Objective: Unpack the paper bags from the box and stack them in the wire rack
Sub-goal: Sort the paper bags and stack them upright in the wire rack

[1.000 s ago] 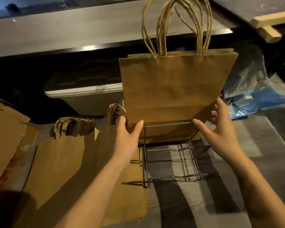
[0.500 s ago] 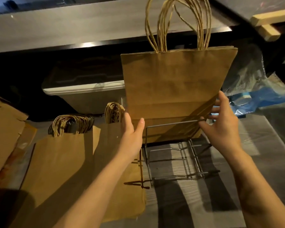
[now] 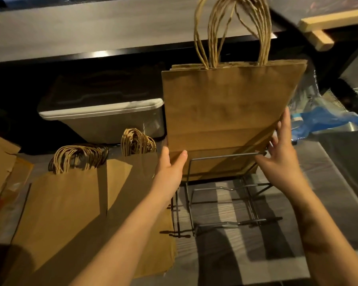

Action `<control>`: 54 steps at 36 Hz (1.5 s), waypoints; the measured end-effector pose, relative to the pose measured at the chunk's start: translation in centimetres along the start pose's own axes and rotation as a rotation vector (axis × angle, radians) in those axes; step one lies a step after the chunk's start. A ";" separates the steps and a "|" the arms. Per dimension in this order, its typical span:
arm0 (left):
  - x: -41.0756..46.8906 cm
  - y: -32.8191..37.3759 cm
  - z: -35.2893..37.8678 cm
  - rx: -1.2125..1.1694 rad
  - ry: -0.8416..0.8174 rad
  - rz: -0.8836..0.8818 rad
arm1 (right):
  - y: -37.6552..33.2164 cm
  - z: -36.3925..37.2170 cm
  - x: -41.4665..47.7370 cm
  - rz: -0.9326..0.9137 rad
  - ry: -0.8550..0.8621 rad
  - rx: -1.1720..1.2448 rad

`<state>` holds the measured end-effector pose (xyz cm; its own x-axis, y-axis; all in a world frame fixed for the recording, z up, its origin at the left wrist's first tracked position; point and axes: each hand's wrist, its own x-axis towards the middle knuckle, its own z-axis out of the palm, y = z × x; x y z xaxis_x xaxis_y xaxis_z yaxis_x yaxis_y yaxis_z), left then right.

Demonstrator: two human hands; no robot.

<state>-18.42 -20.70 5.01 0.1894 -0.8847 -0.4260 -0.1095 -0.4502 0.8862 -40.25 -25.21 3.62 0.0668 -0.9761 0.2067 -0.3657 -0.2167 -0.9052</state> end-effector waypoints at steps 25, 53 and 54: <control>-2.5 -1.7 -4.9 -0.183 -0.017 0.143 | -8.0 4.0 -5.2 -0.013 -0.290 -0.527; -11.0 -14.4 -27.8 -0.082 0.560 -0.081 | -14.8 29.9 -14.0 -0.079 -1.028 -0.416; -11.0 -15.0 -28.1 -0.058 0.550 -0.109 | -14.5 30.3 -14.2 -0.043 -1.032 -0.433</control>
<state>8.52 -0.80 1.57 0.6795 -0.6325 -0.3717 -0.0099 -0.5146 0.8574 -7.79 -8.69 2.54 0.7515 -0.5564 -0.3546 -0.6234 -0.4228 -0.6577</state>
